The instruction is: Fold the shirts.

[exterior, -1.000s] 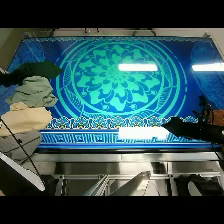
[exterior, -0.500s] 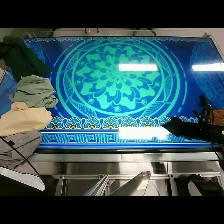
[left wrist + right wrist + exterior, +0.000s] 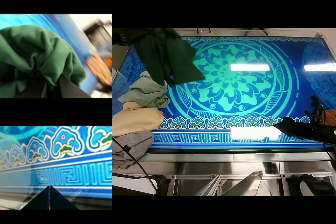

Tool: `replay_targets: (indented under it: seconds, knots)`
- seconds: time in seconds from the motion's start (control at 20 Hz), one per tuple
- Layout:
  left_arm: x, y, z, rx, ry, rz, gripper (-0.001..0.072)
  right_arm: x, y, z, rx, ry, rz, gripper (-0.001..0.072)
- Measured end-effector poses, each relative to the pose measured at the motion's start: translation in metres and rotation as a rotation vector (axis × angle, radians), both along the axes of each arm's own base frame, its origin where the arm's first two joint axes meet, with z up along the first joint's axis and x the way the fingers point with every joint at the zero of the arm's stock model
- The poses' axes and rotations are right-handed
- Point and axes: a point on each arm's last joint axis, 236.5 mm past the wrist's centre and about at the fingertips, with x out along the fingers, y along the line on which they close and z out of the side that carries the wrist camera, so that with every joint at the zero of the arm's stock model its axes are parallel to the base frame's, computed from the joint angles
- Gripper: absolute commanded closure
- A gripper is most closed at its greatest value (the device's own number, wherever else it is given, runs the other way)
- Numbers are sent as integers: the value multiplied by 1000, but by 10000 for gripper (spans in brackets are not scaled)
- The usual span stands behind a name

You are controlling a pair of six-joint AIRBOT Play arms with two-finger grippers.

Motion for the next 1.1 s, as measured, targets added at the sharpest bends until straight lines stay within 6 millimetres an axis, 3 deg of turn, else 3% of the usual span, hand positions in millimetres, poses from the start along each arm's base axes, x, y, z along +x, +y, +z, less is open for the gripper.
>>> replay_targets:
  seconds: [0.15,0.3,0.35,0.4,0.45,0.5,0.55,0.7,0.85,1.1]
  knots:
    - [-22,-65,-23,20,77,-144,673,-1,1,0,5,4,3,693]
    - [-41,-116,-72,90,187,-230,669,-1,2,1,10,5,3,692]
    - [-50,-132,-91,116,228,-264,448,-1,2,1,10,4,5,688]
    - [-58,-144,-106,133,262,-293,99,-2,2,1,9,3,9,602]
    - [-65,-154,-119,145,291,-314,-13,-2,2,1,7,0,13,333]
    - [-71,-162,-134,165,322,-334,-13,-2,3,1,6,-2,16,201]
    - [-74,-167,-143,177,340,-348,-13,-2,3,1,5,-1,21,205]
    - [-72,-165,-151,196,363,-359,-10,-3,3,1,5,-1,25,219]
    - [-66,-133,-165,245,434,-315,-10,-3,4,-4,9,15,31,219]
    - [-84,-64,-247,364,705,-196,8,10,27,-17,75,13,109,219]
